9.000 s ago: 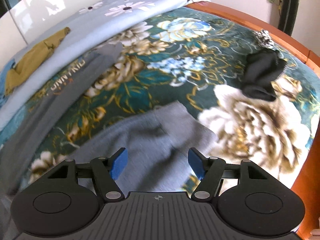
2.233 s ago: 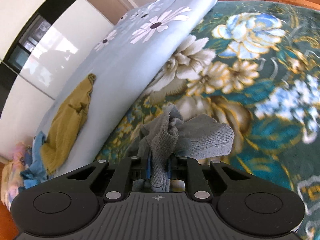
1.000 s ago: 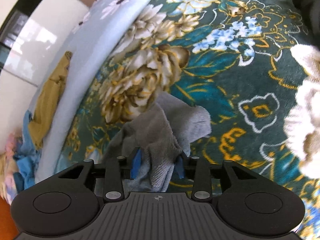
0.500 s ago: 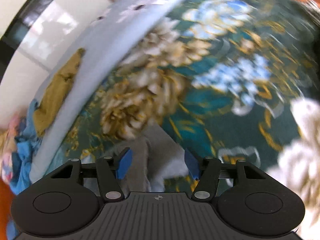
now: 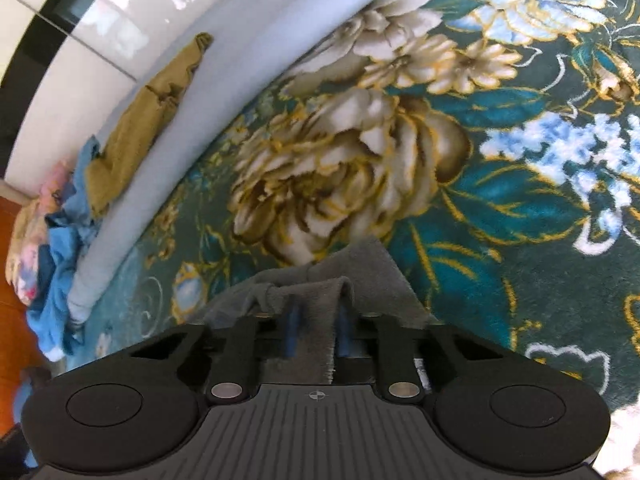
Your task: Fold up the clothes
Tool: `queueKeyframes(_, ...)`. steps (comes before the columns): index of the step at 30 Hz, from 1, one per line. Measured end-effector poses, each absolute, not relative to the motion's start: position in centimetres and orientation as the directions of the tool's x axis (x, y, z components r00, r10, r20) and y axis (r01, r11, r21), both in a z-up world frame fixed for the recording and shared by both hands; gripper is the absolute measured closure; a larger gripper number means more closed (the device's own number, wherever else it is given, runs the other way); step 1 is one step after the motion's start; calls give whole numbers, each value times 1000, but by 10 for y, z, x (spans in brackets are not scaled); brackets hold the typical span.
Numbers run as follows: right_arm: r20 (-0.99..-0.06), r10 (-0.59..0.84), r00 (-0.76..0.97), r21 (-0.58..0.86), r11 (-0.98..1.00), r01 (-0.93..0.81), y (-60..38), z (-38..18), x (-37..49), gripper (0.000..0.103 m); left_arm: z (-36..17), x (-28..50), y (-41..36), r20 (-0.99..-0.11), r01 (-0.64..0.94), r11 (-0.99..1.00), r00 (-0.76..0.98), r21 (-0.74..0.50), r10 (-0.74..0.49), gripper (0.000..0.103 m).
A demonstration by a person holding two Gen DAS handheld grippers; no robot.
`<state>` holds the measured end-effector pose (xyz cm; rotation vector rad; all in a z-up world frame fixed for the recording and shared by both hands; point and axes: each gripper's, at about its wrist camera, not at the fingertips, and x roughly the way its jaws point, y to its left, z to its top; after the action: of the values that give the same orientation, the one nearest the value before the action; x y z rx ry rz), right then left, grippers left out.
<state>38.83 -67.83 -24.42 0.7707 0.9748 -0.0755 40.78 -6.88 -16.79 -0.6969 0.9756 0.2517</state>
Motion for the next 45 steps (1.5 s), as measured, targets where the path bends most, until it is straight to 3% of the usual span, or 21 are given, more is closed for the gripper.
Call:
queueKeyframes(7, -730, 208, 651, 539, 761, 362, -689, -222, 391, 98, -167, 407, -65, -828, -506, 751, 553, -424, -94, 39)
queueKeyframes(18, -802, 188, 568, 473, 780, 410, -691, -250, 403, 97, -171, 403, -46, -837, -511, 760, 541, -402, -78, 39)
queueKeyframes(24, -812, 143, 566, 418, 819, 393, -686, -226, 403, 89, -168, 403, -25, -834, -492, 774, 545, -398, -82, 39)
queueKeyframes(29, -815, 95, 572, 340, 877, 339, -666, -195, 407, 89, -163, 410, -11, -832, -404, 842, 547, -358, -91, 38)
queueKeyframes(34, -812, 166, 559, 258, 962, 89, -598, -161, 422, 73, -155, 422, -3, -846, -170, 958, 521, -229, -110, 36)
queueKeyframes(38, -823, 250, 510, 229, 968, -105, -531, -154, 440, 71, -153, 426, 4, -851, 3, 986, 504, -165, -144, 33)
queueKeyframes(45, -870, 269, 412, 115, 925, -362, -432, -168, 455, 65, -160, 428, 9, -827, -3, 966, 518, -257, -218, 29)
